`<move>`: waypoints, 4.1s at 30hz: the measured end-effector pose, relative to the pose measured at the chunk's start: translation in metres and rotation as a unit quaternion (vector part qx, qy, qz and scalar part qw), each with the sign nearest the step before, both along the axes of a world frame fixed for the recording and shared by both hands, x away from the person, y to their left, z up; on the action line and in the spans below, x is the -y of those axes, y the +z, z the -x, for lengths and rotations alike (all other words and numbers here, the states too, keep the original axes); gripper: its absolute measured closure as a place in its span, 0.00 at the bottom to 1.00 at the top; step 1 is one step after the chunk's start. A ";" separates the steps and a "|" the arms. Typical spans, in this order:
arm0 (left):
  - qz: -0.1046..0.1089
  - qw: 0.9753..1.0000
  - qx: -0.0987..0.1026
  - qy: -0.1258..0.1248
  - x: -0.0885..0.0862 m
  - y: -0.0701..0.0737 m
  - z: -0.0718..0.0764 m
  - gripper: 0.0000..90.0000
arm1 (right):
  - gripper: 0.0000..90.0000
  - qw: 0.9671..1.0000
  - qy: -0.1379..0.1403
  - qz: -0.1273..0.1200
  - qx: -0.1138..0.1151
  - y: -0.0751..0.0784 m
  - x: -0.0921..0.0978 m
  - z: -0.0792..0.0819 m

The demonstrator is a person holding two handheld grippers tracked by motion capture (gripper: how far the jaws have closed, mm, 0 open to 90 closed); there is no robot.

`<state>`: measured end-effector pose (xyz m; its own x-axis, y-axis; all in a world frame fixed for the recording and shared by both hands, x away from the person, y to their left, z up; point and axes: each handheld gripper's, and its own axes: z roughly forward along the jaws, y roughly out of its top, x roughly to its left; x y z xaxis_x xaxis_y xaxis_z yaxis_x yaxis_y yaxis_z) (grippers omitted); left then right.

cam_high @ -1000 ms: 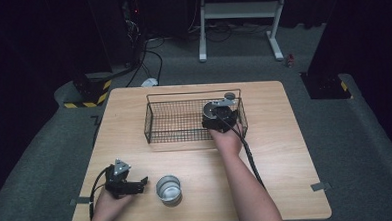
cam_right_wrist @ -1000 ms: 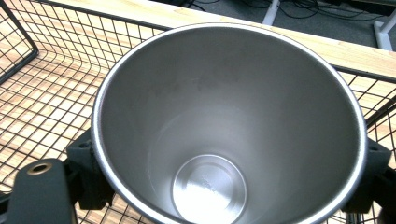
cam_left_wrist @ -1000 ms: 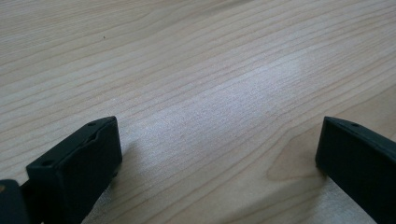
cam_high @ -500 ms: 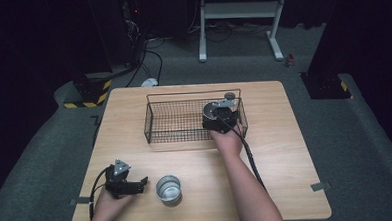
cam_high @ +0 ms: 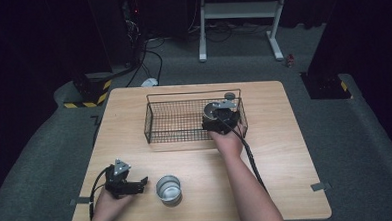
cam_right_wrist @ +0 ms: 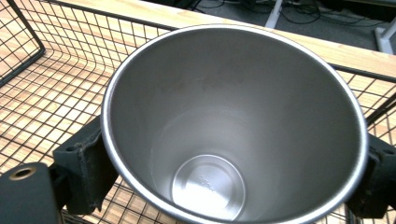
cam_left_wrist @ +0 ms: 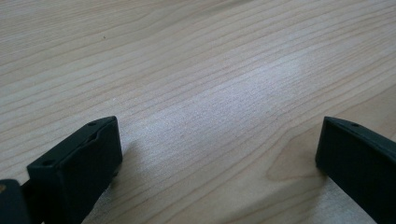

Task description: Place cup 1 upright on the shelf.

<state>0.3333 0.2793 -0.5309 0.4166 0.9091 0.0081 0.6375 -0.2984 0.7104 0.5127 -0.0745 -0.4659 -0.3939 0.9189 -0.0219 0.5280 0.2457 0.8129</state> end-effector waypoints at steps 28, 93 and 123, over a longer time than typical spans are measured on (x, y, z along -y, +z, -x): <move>0.000 1.000 0.000 0.000 0.000 0.000 0.000 0.01 | 0.10 1.000 0.005 -0.001 0.020 0.008 0.012 0.028; 0.000 1.000 0.000 0.006 0.001 0.000 0.000 0.01 | 0.15 0.997 0.014 0.031 -0.067 -0.052 0.084 0.158; 0.005 1.000 -0.004 0.018 -0.002 0.001 0.000 0.01 | 0.15 0.997 0.005 0.031 -0.077 -0.060 0.087 0.158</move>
